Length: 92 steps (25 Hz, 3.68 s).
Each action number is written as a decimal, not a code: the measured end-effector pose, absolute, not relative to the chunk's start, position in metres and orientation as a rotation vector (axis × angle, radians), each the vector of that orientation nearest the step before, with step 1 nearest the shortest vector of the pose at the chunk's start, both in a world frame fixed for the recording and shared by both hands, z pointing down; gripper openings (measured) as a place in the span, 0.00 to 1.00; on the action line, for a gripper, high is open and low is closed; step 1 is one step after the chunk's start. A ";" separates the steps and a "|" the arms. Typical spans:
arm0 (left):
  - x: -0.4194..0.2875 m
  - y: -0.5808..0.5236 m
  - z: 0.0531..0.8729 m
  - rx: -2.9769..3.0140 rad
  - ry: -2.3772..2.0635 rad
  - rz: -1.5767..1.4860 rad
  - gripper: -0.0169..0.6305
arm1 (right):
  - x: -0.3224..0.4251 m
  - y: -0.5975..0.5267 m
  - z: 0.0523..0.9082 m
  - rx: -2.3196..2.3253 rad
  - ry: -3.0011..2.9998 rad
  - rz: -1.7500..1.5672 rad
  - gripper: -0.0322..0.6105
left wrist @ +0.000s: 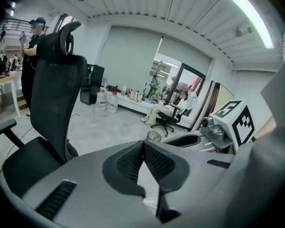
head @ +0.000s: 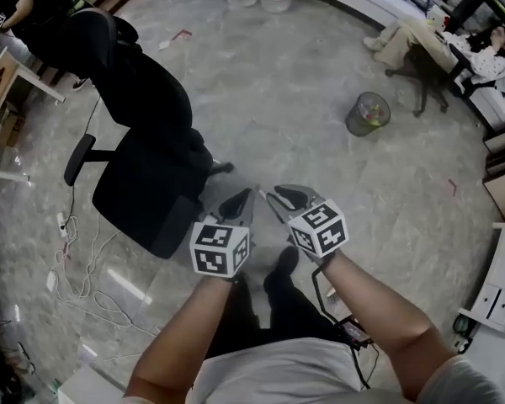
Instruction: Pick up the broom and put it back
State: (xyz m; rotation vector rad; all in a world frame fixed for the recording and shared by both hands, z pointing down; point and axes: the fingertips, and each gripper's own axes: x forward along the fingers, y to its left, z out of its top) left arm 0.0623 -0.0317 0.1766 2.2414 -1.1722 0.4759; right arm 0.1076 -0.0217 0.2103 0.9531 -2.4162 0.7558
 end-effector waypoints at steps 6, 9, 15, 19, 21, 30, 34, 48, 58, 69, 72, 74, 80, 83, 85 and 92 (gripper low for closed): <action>0.059 -0.046 0.330 2.144 -1.073 0.555 0.04 | 0.125 -0.047 0.396 0.989 -2.287 0.949 0.24; 0.051 -0.039 0.425 2.055 -1.028 0.593 0.04 | 0.123 -0.047 0.500 0.956 -2.225 0.976 0.27; 0.055 -0.035 0.580 2.004 -0.963 0.641 0.04 | 0.111 -0.057 0.680 0.863 -2.145 0.975 0.28; 0.053 -0.040 0.662 1.961 -0.940 0.651 0.04 | 0.107 -0.058 0.786 0.793 -2.071 0.982 0.29; 0.049 -0.049 0.697 1.952 -0.957 0.633 0.04 | 0.110 -0.067 0.838 0.795 -2.030 0.962 0.29; 0.024 -0.039 0.823 1.878 -0.952 0.627 0.04 | 0.111 -0.062 1.025 0.750 -1.869 0.907 0.29; 0.023 -0.031 0.848 1.870 -0.929 0.626 0.04 | 0.114 -0.059 1.076 0.717 -1.813 0.869 0.29; 0.026 -0.028 0.871 1.881 -0.900 0.622 0.04 | 0.120 -0.056 1.124 0.720 -1.709 0.805 0.19; 0.026 -0.022 0.773 1.918 -0.934 0.594 0.04 | 0.089 -0.047 0.957 0.745 -1.926 0.754 0.18; 0.002 -0.037 0.499 2.046 -1.029 0.505 0.04 | 0.046 -0.060 0.576 0.723 -2.255 0.482 0.18; -0.031 -0.039 0.425 2.052 -1.078 0.485 0.04 | 0.019 -0.051 0.490 0.678 -2.307 0.406 0.18; -0.057 -0.041 0.384 2.051 -1.118 0.469 0.04 | -0.003 -0.046 0.446 0.650 -2.334 0.366 0.18; -0.134 -0.029 0.293 2.014 -1.224 0.401 0.04 | -0.079 -0.031 0.366 0.545 -2.344 0.270 0.18; -0.171 -0.023 0.258 1.979 -1.283 0.336 0.04 | -0.116 -0.033 0.345 0.503 -2.324 0.218 0.18; -0.189 -0.015 0.239 1.963 -1.302 0.307 0.04 | -0.131 -0.037 0.335 0.507 -2.305 0.205 0.19; -0.247 -0.001 0.185 1.971 -1.356 0.277 0.04 | -0.167 -0.071 0.318 0.591 -2.211 0.288 0.20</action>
